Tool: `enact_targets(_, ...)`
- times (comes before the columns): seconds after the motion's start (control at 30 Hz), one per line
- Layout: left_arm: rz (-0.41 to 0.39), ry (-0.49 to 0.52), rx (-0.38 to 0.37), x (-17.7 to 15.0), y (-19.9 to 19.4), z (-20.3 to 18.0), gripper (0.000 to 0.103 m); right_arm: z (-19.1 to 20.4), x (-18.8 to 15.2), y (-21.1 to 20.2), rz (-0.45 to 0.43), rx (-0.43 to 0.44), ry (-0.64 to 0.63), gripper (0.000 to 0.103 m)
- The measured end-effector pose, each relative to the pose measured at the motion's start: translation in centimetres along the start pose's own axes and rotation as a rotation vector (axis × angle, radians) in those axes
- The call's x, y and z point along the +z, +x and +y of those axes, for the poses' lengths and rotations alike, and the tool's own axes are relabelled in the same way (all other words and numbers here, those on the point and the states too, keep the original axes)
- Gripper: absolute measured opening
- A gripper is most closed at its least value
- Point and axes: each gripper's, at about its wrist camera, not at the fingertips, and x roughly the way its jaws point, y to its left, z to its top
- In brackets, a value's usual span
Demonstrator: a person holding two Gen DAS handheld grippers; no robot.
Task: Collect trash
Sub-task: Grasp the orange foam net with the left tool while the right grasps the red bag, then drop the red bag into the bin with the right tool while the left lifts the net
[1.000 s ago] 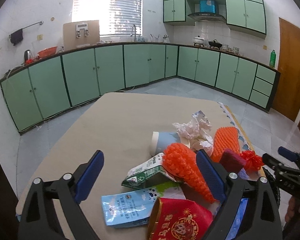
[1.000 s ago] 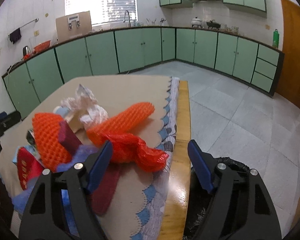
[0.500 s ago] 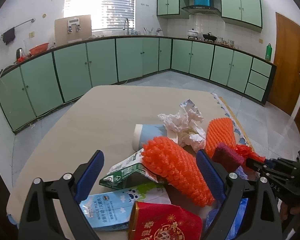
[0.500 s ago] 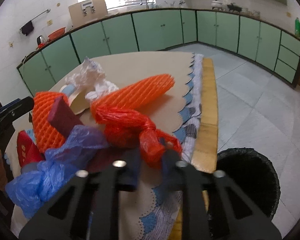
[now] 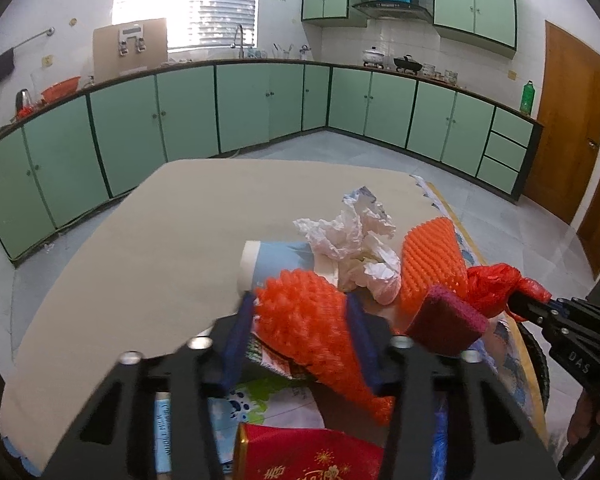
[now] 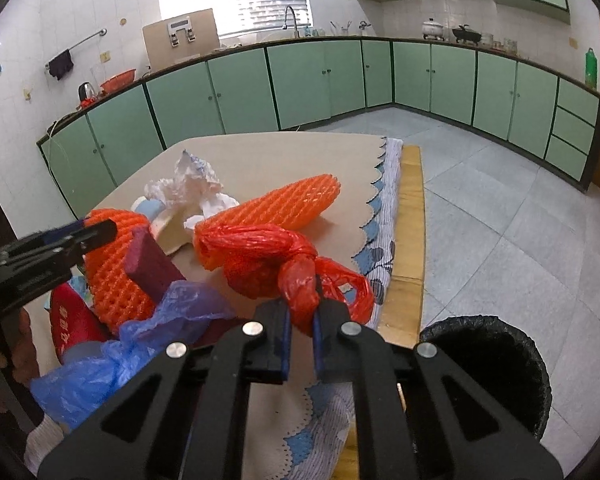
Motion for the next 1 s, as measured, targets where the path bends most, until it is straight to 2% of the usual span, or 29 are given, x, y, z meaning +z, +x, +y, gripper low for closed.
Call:
enact_targets(0.1,-0.013,0.004,-0.008,0.1,-0.2,-0.1,0.025,0.0,0.3,-0.5,-0.012,0.004,0.003,0.007)
enact_targets(0.23,-0.044,-0.001,-0.014,0.4,-1.1,-0.1,0.021,0.1,0.9,-1.4,-0.035,0.008,0.007,0.007)
enact_targets(0.57,-0.165,-0.017,-0.027,2.4,-5.9,-0.1,0.020,0.7,2.5,-5.7,-0.129,0.003,-0.011,0.007)
enact_targets(0.8,-0.253,-0.005,-0.082,3.7,-9.3,-1.7,0.020,-0.1,2.8,-9.5,-0.193,-0.015,0.010,0.007)
enact_targets(1.0,-0.280,0.033,-0.157,4.6,-10.2,-4.7,0.020,-2.3,2.2,-12.4,-0.229,-0.068,0.048,0.007)
